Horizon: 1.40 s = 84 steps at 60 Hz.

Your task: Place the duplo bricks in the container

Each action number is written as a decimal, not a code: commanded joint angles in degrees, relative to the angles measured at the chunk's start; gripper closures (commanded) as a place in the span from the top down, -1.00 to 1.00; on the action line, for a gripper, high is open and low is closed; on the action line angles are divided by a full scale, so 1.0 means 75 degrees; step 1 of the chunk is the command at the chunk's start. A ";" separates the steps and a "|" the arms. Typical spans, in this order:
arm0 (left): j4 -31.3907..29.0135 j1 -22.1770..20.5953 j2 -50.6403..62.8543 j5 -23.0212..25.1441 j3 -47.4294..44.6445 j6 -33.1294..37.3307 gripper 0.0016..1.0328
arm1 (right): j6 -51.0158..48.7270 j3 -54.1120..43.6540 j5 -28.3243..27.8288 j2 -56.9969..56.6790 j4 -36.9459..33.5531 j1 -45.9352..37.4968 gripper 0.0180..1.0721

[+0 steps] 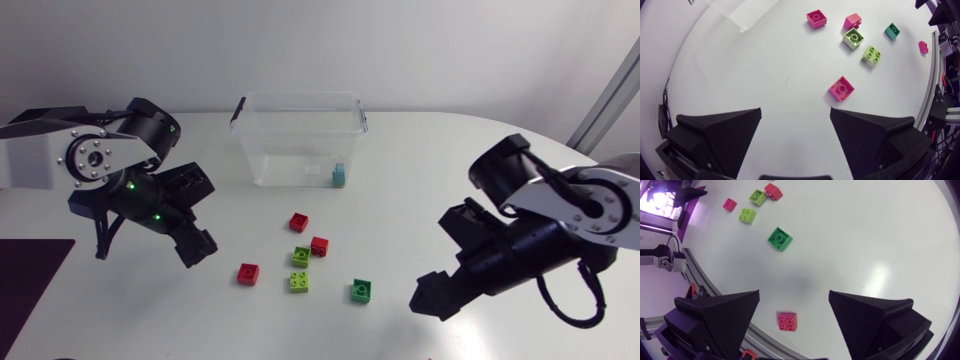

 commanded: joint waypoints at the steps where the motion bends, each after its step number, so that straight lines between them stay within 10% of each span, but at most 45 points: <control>1: -0.0128 -0.0115 0.0183 0.0079 0.0159 0.0310 0.86 | 0.0290 -0.0159 0.0250 0.0530 -0.0171 0.0345 0.91; 49: -0.0222 -0.0174 0.0933 0.0067 0.0639 0.0427 0.86 | 0.0805 0.0322 0.1071 0.2921 -0.1015 0.2278 0.89; 63: -0.0210 -0.0174 0.1038 0.0067 0.0628 0.0591 0.86 | 0.0958 0.0392 0.1411 0.3402 -0.0957 0.2513 0.46; 72: -0.0210 -0.0139 0.1167 0.0067 0.0651 0.0685 0.86 | 0.1075 0.0404 0.1493 0.3484 -0.0675 0.2454 -0.27; 84: -0.0198 -0.0139 0.1308 0.0056 0.0651 0.0790 0.86 | 0.1016 0.0322 0.1586 0.3683 -0.0617 0.2454 -0.31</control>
